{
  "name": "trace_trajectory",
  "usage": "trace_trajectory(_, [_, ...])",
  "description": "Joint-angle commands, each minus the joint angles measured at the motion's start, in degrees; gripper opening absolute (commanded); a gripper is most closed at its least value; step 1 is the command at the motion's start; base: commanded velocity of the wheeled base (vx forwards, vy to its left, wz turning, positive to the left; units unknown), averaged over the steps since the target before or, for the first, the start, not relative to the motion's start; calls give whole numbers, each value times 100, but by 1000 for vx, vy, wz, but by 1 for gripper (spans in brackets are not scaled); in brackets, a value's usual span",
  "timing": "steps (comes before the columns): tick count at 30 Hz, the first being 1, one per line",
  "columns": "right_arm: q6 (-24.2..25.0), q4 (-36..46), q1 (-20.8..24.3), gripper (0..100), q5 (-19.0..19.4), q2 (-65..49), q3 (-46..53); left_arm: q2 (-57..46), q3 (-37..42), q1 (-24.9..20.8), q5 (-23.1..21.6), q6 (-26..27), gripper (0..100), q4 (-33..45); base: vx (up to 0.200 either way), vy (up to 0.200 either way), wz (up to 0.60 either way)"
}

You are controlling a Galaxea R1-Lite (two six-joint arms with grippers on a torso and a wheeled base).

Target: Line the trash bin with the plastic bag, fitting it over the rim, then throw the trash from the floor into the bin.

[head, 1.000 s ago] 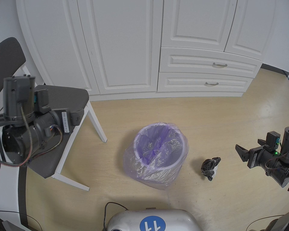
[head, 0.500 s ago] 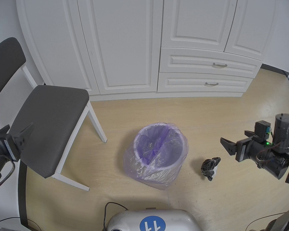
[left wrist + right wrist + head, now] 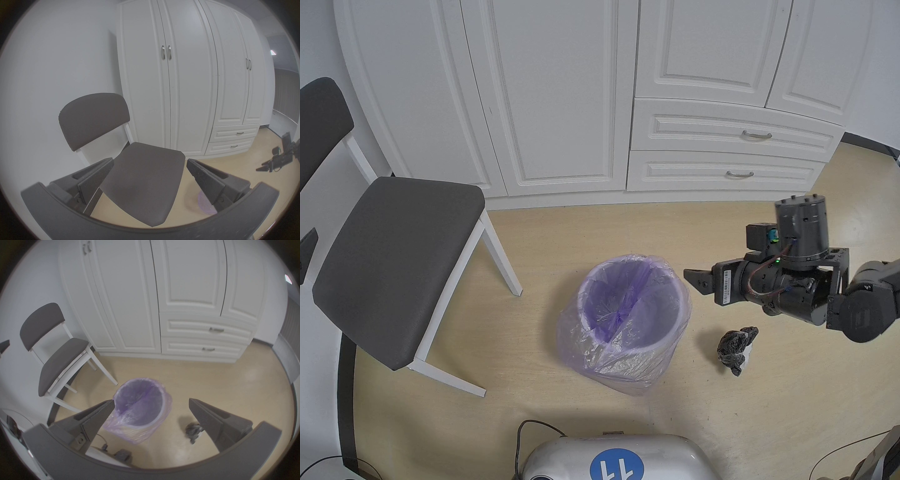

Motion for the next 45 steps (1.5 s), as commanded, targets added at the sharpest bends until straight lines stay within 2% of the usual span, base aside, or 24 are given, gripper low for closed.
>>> trace_trajectory(1, [889,864,38,100,671,662,-878,-2,-84,281,-116,34,100,25,0,0,0])
trace_trajectory(3, [1267,1400,-6,100,997,767,-1299,16,-58,281,-133,34,100,25,0,0,0])
trace_trajectory(7, [1592,1884,-6,100,1058,1040,-1704,16,-58,281,-133,43,100,25,0,0,0])
trace_trajectory(19, [1750,1980,-50,100,997,1787,-2082,60,-49,281,-142,43,100,16,0,0,0])
trace_trajectory(24, [1961,1989,-50,100,997,2138,-2205,139,30,281,-142,43,100,-27,0,0,0])
trace_trajectory(32, [1979,1954,-23,100,970,2552,-2319,297,92,272,-142,34,100,-36,0,0,0])
trace_trajectory(34, [2005,1972,-41,100,838,2701,-2468,332,127,264,-142,43,100,-45,0,0,0])
trace_trajectory(36, [2005,2007,-50,100,540,2903,-2732,332,153,264,-142,43,100,-115,0,0,0])
trace_trajectory(38, [1996,2068,-58,100,452,2991,-2864,332,162,264,-142,52,100,-151,0,0,0])
trace_trajectory(40, [1988,2429,-58,100,364,3255,-3426,332,171,264,-142,60,100,-221,0,0,0])
trace_trajectory(44, [1996,3923,-67,100,65,4028,-5316,350,197,264,-142,78,100,-238,0,0,0])
trace_trajectory(45, [1996,3967,-67,100,56,4046,-5378,350,206,264,-142,69,100,-238,0,0,0])
